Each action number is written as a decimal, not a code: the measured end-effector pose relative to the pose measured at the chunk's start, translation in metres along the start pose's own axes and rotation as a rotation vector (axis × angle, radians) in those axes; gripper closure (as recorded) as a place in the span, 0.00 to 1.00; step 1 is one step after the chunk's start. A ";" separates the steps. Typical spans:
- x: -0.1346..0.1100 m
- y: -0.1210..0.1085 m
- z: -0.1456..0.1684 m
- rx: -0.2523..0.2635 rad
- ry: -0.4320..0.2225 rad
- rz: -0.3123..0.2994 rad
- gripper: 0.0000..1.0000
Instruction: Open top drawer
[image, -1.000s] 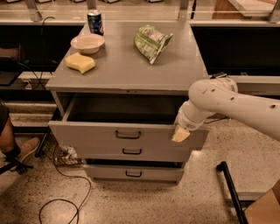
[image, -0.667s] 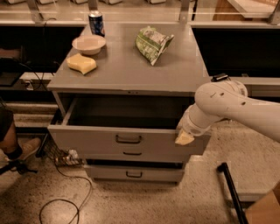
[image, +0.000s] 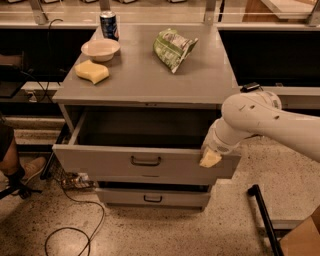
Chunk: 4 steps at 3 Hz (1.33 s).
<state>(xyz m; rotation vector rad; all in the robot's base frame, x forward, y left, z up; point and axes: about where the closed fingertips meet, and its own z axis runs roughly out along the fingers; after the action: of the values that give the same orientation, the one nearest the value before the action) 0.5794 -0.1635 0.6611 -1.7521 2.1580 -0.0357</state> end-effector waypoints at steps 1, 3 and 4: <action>0.000 0.001 0.001 -0.002 0.000 -0.001 0.58; -0.001 0.002 0.003 -0.006 0.001 -0.003 0.11; -0.004 0.007 0.003 -0.027 0.012 -0.036 0.00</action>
Offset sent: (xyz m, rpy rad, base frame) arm -0.0004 0.0006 -0.0009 -0.0003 0.0019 0.0013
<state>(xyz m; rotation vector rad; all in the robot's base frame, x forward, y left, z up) 0.5745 -0.1575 0.6581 -1.8098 2.1452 -0.0255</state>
